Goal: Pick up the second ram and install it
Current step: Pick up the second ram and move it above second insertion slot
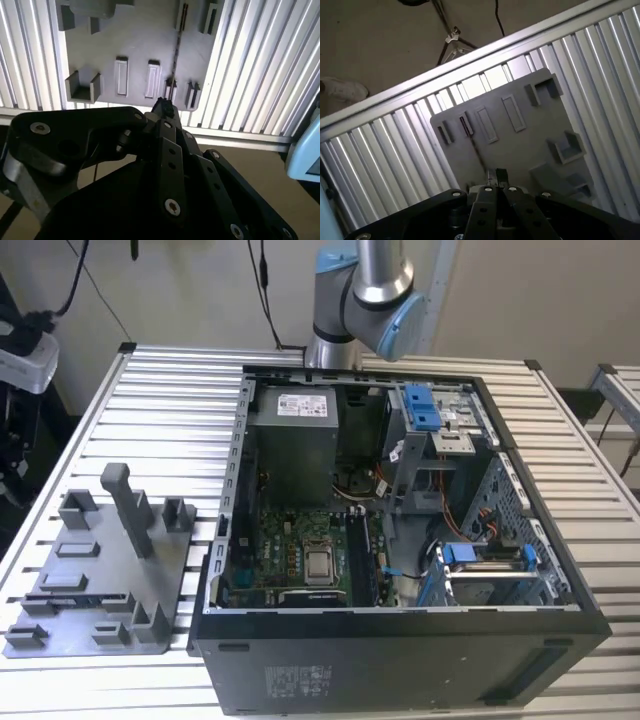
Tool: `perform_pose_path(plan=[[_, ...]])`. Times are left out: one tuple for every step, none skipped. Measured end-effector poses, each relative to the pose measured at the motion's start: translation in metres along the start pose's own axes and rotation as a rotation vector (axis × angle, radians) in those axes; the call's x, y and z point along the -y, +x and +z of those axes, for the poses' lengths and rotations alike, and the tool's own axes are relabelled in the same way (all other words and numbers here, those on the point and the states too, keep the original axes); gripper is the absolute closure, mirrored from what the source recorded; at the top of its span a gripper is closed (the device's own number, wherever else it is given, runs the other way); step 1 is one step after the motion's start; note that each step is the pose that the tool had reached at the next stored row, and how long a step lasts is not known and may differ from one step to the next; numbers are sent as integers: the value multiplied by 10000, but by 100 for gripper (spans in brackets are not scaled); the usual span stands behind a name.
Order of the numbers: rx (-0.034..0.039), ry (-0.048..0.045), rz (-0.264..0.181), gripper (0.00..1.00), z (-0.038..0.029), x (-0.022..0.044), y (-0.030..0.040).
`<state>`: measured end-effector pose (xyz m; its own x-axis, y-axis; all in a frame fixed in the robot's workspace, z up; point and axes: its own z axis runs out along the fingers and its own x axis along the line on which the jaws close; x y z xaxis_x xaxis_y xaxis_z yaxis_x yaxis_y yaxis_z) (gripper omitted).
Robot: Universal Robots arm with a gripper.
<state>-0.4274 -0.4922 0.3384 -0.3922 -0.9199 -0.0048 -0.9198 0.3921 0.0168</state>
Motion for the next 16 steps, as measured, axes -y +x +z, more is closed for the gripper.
perform_pose_path(plan=[[2, 11, -169, 89, 1, 0, 0], [3, 21, -337, 89, 3, 0, 0], [5, 31, -512, 89, 5, 0, 0], [7, 40, -682, 89, 6, 0, 0], [9, 50, -865, 89, 8, 0, 0], [11, 61, -1036, 89, 10, 0, 0], [11, 69, -1214, 89, 12, 0, 0], [11, 76, -1381, 89, 13, 0, 1], [13, 83, -1566, 89, 17, 0, 1], [14, 91, -1745, 89, 22, 0, 0], [14, 98, -1934, 89, 26, 0, 0], [14, 103, -2107, 89, 30, 0, 0], [14, 108, -2279, 89, 34, 0, 1], [15, 112, -2455, 89, 39, 0, 0], [14, 113, -2628, 89, 44, 0, 0], [12, 113, -2798, 89, 49, 0, 1]])
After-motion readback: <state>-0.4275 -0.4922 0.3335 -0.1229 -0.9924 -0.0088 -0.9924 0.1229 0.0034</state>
